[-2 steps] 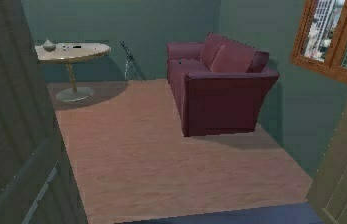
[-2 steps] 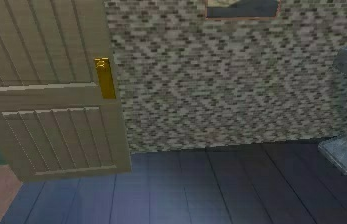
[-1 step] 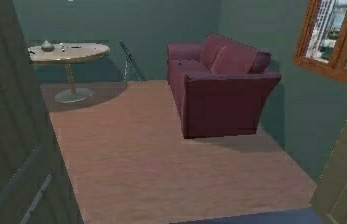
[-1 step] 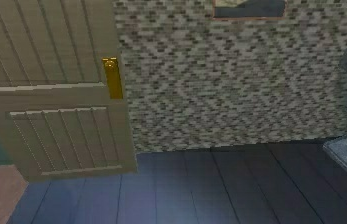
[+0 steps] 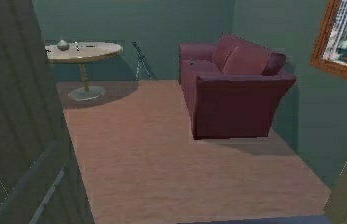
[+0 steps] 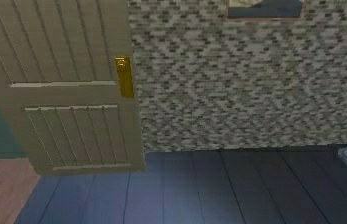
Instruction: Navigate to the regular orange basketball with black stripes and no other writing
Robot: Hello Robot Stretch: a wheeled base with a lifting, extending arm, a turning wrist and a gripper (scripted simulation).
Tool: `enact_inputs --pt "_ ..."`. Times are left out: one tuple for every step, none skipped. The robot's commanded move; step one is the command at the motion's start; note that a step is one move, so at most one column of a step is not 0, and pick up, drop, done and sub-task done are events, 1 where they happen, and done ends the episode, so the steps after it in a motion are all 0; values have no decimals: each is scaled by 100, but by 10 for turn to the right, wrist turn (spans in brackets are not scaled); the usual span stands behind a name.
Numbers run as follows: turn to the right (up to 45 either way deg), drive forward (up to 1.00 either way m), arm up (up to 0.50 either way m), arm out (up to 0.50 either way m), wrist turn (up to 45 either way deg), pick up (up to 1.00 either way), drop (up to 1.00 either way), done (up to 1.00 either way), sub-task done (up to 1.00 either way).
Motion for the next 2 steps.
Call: enact_inputs --pt "0 100 0 0 0 0 0 0 0" --pt "-60 0 0 0 0 0 0 0 0"
